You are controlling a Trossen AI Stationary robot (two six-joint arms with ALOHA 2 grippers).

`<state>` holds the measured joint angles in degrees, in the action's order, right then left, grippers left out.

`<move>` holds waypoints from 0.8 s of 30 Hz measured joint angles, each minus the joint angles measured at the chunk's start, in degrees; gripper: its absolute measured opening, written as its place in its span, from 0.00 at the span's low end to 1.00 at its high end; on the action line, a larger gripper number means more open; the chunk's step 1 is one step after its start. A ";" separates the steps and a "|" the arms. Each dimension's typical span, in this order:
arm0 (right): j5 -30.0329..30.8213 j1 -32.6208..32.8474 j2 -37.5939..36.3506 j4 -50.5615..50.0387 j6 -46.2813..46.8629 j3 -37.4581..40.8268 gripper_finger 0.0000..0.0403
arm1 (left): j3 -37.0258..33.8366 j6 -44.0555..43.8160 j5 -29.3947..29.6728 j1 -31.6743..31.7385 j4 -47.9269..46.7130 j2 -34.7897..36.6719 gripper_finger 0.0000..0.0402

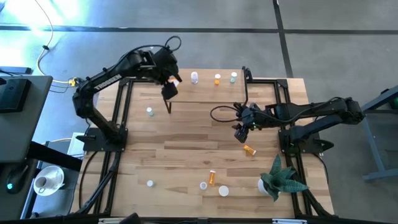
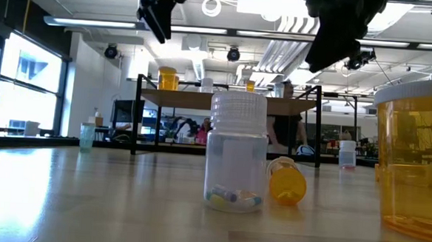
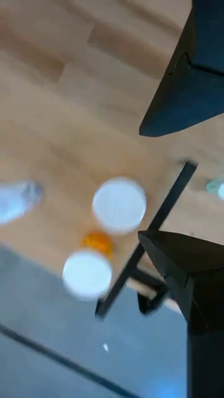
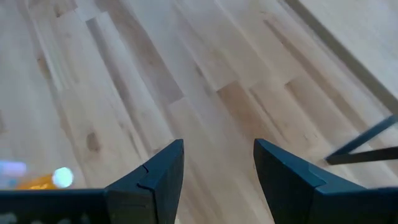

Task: Pick and place medicine bottles onto shelf by color
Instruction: Put the bottom transparent pill bottle on the shelf aligned with the other transparent pill bottle

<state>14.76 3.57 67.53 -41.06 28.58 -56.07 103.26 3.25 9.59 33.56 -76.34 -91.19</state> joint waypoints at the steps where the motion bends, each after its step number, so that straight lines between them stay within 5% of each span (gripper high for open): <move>1: 0.00 0.67 0.00 0.38 -0.02 0.00 0.46 | -1.20 -0.01 -0.63 -0.80 0.30 0.78 0.62; 13: 1.77 9.68 2.61 9.24 -3.72 0.00 0.46 | -26.59 -3.59 -1.87 -10.63 17.48 15.55 0.62; 24: -2.32 16.73 15.96 25.97 -14.52 0.00 0.46 | -44.58 -7.51 -1.54 -25.45 38.22 24.62 0.62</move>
<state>12.44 20.30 83.49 -15.09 14.06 -56.07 58.68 -4.27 8.05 8.11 -38.13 -66.58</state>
